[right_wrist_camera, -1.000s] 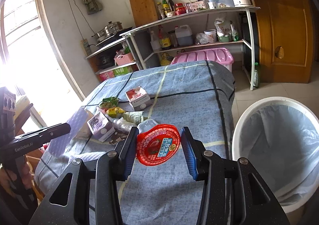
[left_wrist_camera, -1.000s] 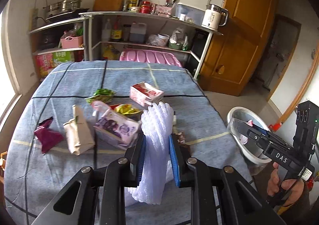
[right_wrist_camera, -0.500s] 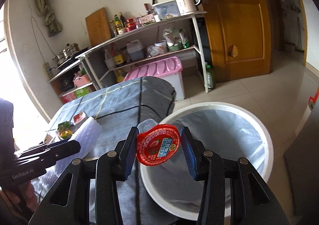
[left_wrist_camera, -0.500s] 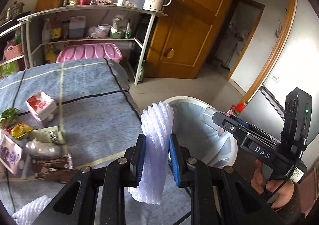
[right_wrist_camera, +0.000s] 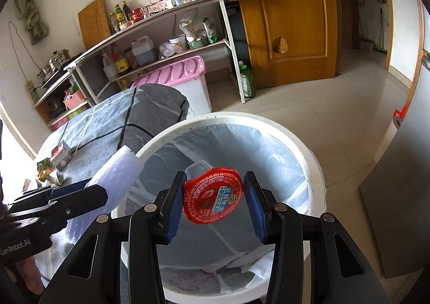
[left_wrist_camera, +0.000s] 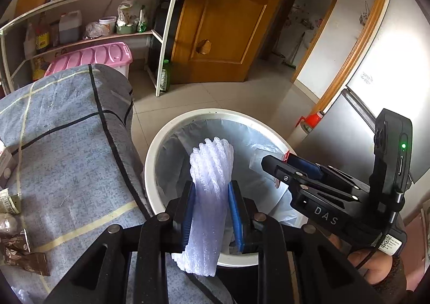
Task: Collect trash
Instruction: 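Carry both items over the bin and open both tools to drop them, then return both tools to the table toward the second foam net and brown wrapper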
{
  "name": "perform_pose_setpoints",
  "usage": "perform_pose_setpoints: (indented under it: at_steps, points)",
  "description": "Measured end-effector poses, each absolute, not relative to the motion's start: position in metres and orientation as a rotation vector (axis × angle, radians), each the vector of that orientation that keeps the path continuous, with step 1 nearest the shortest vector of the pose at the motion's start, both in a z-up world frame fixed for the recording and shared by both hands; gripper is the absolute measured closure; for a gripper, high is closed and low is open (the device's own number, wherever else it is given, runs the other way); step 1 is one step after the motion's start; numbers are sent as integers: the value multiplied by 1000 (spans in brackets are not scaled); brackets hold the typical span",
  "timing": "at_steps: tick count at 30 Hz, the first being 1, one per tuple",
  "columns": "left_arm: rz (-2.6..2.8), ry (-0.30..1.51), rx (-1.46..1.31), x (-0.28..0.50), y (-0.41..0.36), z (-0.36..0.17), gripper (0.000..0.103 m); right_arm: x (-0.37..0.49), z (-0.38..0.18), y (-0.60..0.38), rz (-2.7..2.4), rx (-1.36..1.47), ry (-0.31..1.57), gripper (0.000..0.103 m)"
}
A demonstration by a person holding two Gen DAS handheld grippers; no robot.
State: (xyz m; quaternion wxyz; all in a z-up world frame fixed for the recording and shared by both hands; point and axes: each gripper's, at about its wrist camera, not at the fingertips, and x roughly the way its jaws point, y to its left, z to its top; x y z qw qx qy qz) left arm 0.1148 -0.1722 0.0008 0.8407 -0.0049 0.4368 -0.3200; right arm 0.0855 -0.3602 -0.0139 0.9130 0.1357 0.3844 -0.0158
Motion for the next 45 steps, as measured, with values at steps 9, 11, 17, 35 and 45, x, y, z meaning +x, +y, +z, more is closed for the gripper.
perform_pose_setpoints:
  at_steps: [9, 11, 17, 35, 45]
  points:
    - [-654, 942, -45, 119, -166, -2, 51, 82, -19, -367, -45, 290, 797, 41]
    - [-639, 921, -29, 115, -161, 2, 51, 80, -17, -365, -51, 294, 793, 41]
    - [-599, 873, -24, 101, -129, 16, 49, 72, -4, -354, -27, 303, 755, 41]
    - [-329, 793, -67, 50, 34, 27, 48, 74, 22, -238, 231, 229, 708, 41]
    - [-239, 828, -73, 39, 99, 9, 47, 88, 8, -163, 378, 138, 756, 41]
